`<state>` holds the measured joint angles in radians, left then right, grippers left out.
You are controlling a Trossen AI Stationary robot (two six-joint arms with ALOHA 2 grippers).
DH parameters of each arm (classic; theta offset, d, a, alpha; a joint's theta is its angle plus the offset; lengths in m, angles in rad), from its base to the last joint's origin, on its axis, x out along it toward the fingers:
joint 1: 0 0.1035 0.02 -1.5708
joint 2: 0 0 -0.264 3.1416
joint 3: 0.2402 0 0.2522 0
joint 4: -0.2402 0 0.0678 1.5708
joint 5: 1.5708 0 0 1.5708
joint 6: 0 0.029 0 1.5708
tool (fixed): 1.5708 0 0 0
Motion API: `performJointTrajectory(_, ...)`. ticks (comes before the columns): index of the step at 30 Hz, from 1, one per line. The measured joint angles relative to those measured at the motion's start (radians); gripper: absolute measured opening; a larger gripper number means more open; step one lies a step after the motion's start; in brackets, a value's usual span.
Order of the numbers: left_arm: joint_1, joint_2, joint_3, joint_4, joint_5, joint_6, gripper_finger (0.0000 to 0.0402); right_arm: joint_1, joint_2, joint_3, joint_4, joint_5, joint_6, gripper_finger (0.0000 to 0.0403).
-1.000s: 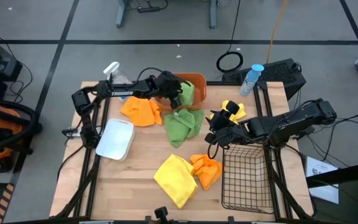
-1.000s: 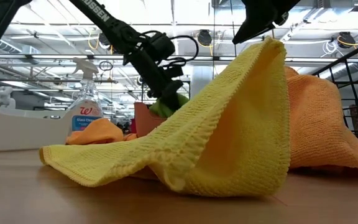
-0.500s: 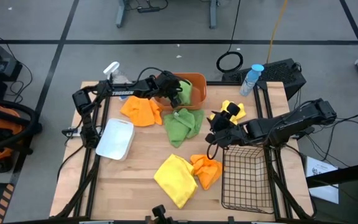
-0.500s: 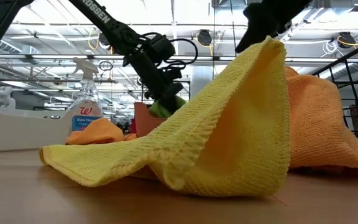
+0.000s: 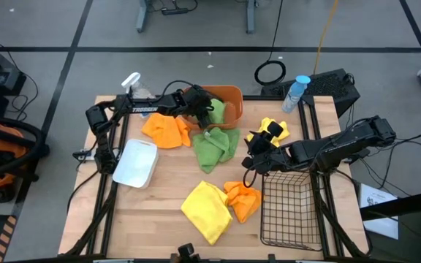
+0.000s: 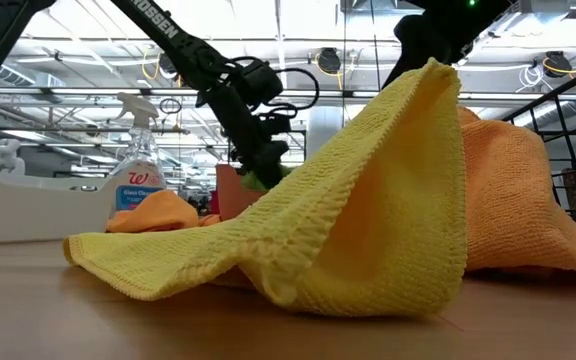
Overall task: Sort microfiber towel by color & place in baskets
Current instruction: Put the bottom green microfiber cloth into the orange bin
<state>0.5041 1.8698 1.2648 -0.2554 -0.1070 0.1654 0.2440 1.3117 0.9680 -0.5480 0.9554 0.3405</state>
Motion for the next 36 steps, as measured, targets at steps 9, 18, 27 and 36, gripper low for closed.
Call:
performJointTrajectory(9,-0.007,0.0,0.044,-0.15,0.0,-0.001,0.0226,0.0,0.0,0.0,0.0,0.0,0.0,0.015)
performJointTrajectory(18,-0.029,-0.019,0.234,-0.441,0.0,0.008,0.0249,0.0,0.0,0.0,0.002,0.0,0.0,0.015)
performJointTrajectory(27,-0.026,-0.011,0.257,-0.349,-0.001,-0.029,0.0195,-0.001,0.0,0.0,0.002,0.011,-0.007,0.015)
performJointTrajectory(36,-0.014,0.078,0.254,-0.347,0.002,-0.029,0.006,-0.001,-0.001,0.0,-0.006,0.012,-0.007,0.015)
